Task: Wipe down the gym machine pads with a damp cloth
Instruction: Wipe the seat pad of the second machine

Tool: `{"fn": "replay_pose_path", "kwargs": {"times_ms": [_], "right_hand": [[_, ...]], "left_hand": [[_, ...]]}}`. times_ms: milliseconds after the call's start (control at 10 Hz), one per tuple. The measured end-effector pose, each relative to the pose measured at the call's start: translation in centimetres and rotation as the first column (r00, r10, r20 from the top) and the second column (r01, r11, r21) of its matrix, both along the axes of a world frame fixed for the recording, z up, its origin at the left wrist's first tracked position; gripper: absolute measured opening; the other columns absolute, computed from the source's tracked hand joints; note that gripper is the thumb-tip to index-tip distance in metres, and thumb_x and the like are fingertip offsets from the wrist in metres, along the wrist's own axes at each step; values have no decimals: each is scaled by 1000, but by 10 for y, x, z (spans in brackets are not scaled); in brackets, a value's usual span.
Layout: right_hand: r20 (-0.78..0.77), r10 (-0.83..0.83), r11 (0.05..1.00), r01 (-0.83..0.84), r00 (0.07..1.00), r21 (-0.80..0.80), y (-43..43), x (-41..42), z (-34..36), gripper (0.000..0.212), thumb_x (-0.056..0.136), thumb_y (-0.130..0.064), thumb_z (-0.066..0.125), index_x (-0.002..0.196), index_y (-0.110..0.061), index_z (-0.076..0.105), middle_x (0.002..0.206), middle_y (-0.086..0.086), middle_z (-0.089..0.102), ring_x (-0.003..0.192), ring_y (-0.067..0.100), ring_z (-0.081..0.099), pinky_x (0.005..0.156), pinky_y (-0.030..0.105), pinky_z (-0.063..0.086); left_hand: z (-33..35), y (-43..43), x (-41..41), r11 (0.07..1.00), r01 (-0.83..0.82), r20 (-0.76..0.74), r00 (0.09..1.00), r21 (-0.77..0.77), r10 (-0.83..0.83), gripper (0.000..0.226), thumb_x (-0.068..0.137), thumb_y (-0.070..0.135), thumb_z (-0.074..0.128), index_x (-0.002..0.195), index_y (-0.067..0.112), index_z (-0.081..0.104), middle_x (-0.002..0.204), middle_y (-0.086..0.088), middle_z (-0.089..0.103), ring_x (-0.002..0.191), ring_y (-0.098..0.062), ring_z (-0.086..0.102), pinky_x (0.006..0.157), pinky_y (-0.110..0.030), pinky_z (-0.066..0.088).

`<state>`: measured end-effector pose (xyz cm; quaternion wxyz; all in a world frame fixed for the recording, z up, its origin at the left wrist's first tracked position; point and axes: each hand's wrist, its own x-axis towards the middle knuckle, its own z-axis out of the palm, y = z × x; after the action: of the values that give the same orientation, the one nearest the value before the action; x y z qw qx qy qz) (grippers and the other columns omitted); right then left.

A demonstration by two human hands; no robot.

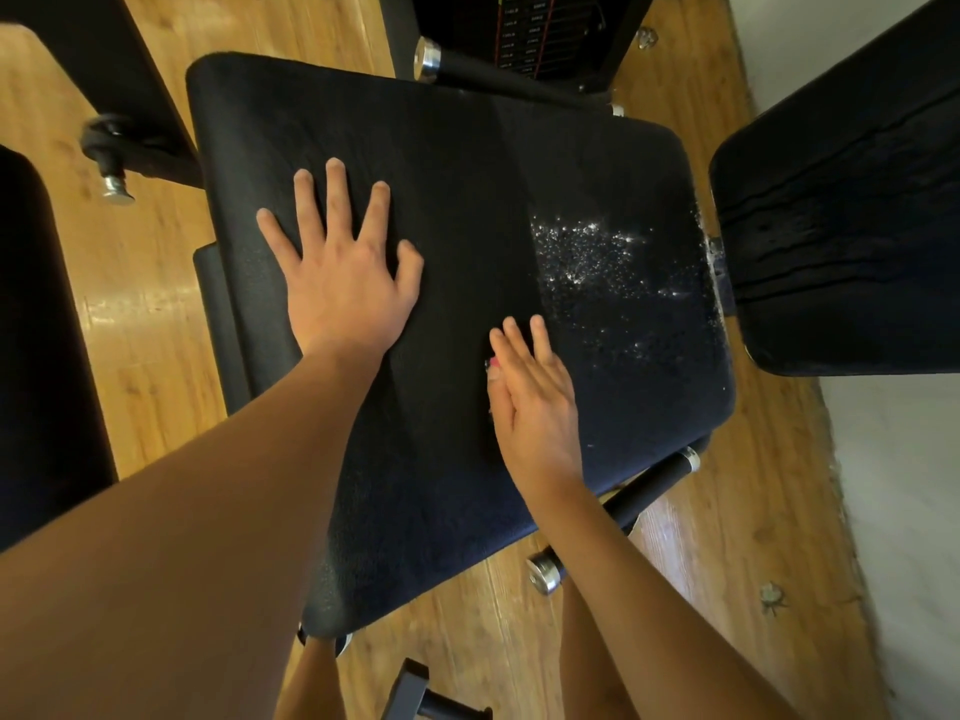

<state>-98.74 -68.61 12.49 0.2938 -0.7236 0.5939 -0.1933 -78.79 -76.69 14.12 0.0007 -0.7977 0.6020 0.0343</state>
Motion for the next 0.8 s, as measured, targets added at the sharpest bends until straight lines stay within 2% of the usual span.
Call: {"fn": "replay_pose_path", "kwargs": {"times_ms": [200,400,500,600,800], "right_hand": [[-31,17,997,-15,999,78,-43,16,2,40,108,-16,48,146,-4,54,156,11,47,156,28,20,125,45,25],[-46,34,997,-31,998,69,-27,7,3,42,107,-13,50,148,-4,51,157,11,46,156,28,19,125,45,24],[-48,9,995,-4,999,95,-8,3,3,44,107,-18,43,149,-7,50,158,8,45,156,23,14,125,47,26],[-73,-2,997,8,997,73,18,-7,3,47,106,-23,37,147,-7,53,156,7,48,154,24,19,122,50,32],[-122,2,999,-6,993,-31,52,-23,-5,44,105,-22,41,143,-7,58,152,6,52,152,29,30,118,49,36]], "left_hand": [[0,1,1,1000,3,1,1000,-7,-3,62,103,54,25,159,27,30,170,-11,15,157,-36,6,122,-66,3],[0,1,0,1000,0,-2,1000,-2,0,62,103,53,26,159,27,31,170,-11,15,157,-36,5,122,-66,3],[0,1,1,1000,1,-3,1000,5,-1,62,103,53,25,159,27,30,170,-11,15,157,-35,5,122,-66,3],[1,2,0,1000,-1,-7,1000,9,1,62,103,53,26,159,27,30,170,-10,15,157,-35,5,122,-66,3],[4,1,-2,1000,-6,-9,1000,16,6,62,103,53,26,159,27,30,170,-10,14,157,-35,4,123,-66,3]]}}
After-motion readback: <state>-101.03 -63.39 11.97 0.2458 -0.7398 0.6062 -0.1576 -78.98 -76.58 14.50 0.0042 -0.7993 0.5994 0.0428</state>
